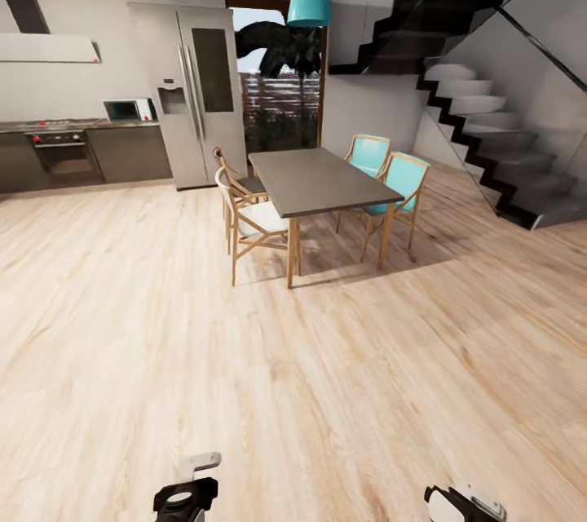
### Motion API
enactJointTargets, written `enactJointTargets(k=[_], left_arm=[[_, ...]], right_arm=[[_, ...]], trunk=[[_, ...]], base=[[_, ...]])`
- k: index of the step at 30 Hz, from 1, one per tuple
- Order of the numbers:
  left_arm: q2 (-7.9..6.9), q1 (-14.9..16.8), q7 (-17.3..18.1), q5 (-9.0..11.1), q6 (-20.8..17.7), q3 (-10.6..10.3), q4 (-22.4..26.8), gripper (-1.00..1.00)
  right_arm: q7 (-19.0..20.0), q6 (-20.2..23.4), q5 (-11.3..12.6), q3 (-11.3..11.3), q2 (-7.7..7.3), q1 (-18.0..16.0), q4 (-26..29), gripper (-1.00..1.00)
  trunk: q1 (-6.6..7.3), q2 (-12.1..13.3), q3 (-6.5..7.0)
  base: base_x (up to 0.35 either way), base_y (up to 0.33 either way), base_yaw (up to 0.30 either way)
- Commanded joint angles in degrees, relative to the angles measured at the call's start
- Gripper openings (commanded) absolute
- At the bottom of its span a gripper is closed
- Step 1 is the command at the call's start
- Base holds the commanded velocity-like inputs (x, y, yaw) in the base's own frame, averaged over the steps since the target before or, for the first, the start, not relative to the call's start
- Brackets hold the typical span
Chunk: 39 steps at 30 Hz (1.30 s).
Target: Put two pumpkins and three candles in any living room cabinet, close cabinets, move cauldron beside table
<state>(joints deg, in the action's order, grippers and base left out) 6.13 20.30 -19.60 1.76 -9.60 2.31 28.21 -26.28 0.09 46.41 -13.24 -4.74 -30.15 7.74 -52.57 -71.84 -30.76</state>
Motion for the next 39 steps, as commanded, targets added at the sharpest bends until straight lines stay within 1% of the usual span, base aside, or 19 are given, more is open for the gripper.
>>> enactJointTargets(k=[1,12,28,34,39], left_arm=[[0.01,0.00,0.00,0.00,0.01,-0.01,0.00,1.00],[0.02,0.00,0.00,-0.02,-0.07,-0.03,0.00,1.00],[-0.04,0.00,0.08,-0.09,-0.16,0.06,0.00,1.00],[0.00,0.00,0.08,-0.09,-0.16,0.06,0.00,1.00],[-0.06,0.00,0.08,-0.09,-0.16,0.06,0.00,1.00]], right_arm=[[0.00,0.00,0.00,0.02,0.00,0.00,0.00,1.00],[0.00,-0.03,-0.01,0.05,-0.01,0.00,-1.08,1.00],[0.00,0.00,-0.09,-0.04,0.08,0.00,-1.14,1.00],[0.00,-0.14,-0.09,-0.04,0.14,0.00,-1.14,1.00],[0.00,-3.37,-0.07,-0.04,0.50,0.00,-1.14,1.00]], trunk=[[0.00,0.00,0.00],[0.00,0.00,0.00],[0.00,0.00,0.00],[0.00,0.00,0.00],[0.00,0.00,0.00]], base=[[0.000,0.000,-0.289],[0.000,0.000,-0.289],[0.007,0.000,-0.289],[0.196,0.000,-0.280],[0.317,0.000,-0.074]])
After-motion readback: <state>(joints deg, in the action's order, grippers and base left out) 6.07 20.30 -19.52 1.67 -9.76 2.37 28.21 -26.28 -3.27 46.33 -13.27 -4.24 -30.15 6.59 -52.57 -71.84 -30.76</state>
